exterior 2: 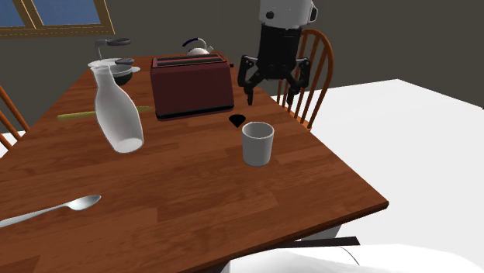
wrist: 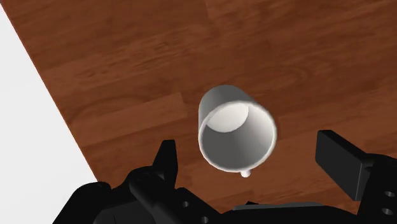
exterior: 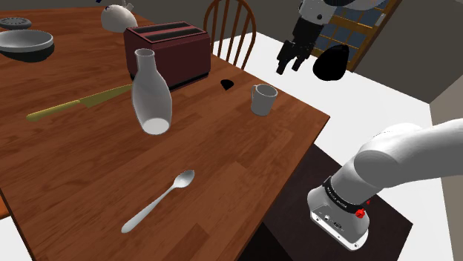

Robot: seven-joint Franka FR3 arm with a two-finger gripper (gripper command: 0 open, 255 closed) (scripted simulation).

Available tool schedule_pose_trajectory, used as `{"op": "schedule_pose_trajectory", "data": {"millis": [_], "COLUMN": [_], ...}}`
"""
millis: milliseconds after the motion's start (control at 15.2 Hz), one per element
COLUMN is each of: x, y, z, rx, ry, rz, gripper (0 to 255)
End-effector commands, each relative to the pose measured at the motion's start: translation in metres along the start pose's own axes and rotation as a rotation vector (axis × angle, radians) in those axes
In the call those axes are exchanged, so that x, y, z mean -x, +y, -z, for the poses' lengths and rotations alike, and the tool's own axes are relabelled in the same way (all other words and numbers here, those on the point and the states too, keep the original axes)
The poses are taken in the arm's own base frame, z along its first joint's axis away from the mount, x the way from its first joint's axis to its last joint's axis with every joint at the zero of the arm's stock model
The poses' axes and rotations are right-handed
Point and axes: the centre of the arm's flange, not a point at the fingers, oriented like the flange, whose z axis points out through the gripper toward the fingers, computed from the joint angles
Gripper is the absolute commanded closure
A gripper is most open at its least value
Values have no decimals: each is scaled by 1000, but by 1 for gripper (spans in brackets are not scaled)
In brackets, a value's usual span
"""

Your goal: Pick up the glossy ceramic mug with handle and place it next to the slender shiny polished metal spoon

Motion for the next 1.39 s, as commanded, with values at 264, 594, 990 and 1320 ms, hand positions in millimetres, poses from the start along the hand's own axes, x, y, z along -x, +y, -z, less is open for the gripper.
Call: {"op": "schedule_pose_trajectory", "data": {"millis": [264, 594, 990, 1320], "x": [-34, -42, -41, -41], "y": [26, 33, 32, 32], "z": [-68, -100, -124, -124], "rx": [-5, -6, -6, -6], "ry": [-21, -26, -26, -26], "rz": [-23, -29, -29, -29], "gripper": [0, 0, 0, 0]}}
